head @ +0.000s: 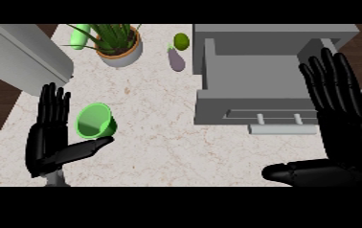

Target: Pick up the cup, place it into the drawer and close the drawer

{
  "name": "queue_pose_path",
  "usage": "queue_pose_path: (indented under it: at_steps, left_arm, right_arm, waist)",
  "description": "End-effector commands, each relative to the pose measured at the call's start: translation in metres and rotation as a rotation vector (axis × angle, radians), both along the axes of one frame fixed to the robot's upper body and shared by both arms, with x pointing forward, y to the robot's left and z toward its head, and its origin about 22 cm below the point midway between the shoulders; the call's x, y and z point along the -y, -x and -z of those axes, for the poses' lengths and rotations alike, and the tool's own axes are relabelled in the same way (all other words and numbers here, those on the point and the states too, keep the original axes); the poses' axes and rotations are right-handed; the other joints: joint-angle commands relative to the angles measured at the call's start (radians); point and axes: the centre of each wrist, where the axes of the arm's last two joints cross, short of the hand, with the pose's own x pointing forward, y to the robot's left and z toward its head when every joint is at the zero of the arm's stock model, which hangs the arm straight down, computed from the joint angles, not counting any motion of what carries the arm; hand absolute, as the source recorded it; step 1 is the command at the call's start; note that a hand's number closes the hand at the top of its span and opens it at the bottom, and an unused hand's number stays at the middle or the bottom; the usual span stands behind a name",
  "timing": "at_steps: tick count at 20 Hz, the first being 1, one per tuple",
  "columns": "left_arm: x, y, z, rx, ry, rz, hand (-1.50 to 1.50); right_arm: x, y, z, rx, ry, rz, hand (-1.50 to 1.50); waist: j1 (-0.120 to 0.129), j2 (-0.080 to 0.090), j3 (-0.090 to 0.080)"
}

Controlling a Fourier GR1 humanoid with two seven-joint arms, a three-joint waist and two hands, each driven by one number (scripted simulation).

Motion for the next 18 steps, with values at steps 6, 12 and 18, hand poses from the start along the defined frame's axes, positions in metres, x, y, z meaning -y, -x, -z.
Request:
queue_pose_path:
  at_steps: [6,12,18]
  left_arm:
    - [-0.023,-0.001,0.051,-0.051,0.005,0.000,-1.50]
    - [-0.037,-0.006,0.068,-0.076,-0.003,-0.010,-1.50]
    - [-0.035,0.000,0.093,-0.075,0.000,-0.030,-1.50]
  right_arm:
    - [0.015,-0.006,-0.010,-0.009,0.001,-0.021,-1.50]
    - [0.000,0.000,0.021,-0.007,0.004,-0.029,-1.50]
    - [0.013,0.009,0.000,0.007,-0.004,-0.043,-1.50]
  waist:
    - [-0.001,0.001,0.000]
    - [-0.001,0.001,0.000]
    - [-0.002,0.000,0.000]
